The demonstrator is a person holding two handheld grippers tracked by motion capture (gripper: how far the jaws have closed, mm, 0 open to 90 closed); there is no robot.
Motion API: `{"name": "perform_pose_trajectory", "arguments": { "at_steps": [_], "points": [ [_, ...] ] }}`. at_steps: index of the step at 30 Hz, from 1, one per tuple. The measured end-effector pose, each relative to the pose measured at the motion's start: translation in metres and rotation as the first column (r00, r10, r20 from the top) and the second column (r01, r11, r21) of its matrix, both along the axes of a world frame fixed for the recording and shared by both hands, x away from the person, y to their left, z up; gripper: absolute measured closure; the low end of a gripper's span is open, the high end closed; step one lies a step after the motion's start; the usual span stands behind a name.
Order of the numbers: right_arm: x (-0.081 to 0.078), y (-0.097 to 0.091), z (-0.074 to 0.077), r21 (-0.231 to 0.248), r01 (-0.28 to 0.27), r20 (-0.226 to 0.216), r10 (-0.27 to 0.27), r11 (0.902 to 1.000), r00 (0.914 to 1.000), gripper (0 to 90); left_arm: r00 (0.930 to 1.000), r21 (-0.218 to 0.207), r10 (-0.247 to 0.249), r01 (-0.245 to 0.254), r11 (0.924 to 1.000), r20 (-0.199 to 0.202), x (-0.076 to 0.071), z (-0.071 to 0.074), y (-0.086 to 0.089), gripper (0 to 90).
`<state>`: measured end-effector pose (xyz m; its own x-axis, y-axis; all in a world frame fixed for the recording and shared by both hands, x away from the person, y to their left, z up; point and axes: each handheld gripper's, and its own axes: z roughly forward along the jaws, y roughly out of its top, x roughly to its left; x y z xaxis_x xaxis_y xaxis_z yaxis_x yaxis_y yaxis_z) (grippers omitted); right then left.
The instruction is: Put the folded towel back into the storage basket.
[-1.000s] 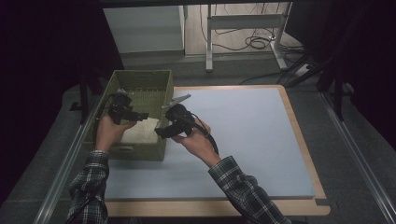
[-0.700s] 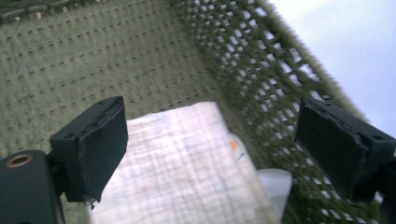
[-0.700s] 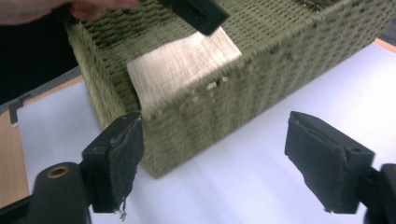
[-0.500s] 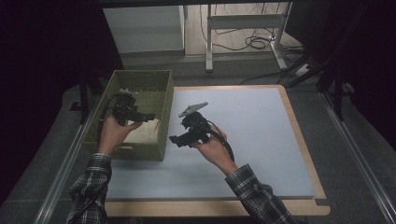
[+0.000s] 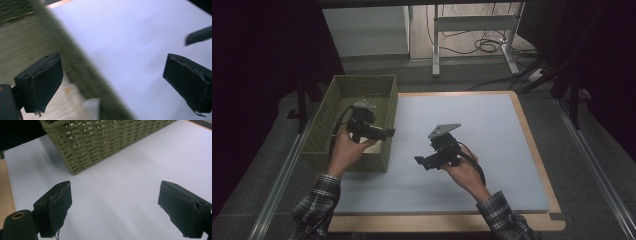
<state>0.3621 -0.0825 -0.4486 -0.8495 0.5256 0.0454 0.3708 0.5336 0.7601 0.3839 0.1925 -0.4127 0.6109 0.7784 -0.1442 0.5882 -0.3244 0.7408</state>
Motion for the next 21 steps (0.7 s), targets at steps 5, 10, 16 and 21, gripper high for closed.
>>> {"name": "perform_pose_trajectory", "arguments": {
  "at_steps": [5, 10, 16, 21],
  "points": [
    [-0.007, -0.026, -0.006, 0.008, 0.023, 0.011, -0.023, 0.9997, 0.9997, 11.0, 0.9974, -0.019, -0.068, 0.068, 0.9975, 0.023, -0.018, -0.006, -0.028, 2.5],
    [-0.014, -0.055, -0.014, 0.009, 0.052, 0.013, -0.052, 0.9986, 0.9986, 9.7, 0.9930, -0.026, -0.106, 0.108, 0.9938, 0.051, -0.034, -0.019, -0.052, 2.3],
    [-0.023, -0.090, -0.026, 0.006, 0.087, 0.014, -0.087, 0.9962, 0.9961, 7.9, 0.9841, -0.046, -0.158, 0.162, 0.9857, 0.081, -0.050, -0.041, -0.073, 2.3],
    [-0.030, -0.117, -0.036, 0.009, 0.114, 0.010, -0.114, 0.9934, 0.9934, 6.7, 0.9798, -0.046, -0.188, 0.192, 0.9804, 0.067, -0.061, -0.062, -0.086, 2.3]
  ]
}}
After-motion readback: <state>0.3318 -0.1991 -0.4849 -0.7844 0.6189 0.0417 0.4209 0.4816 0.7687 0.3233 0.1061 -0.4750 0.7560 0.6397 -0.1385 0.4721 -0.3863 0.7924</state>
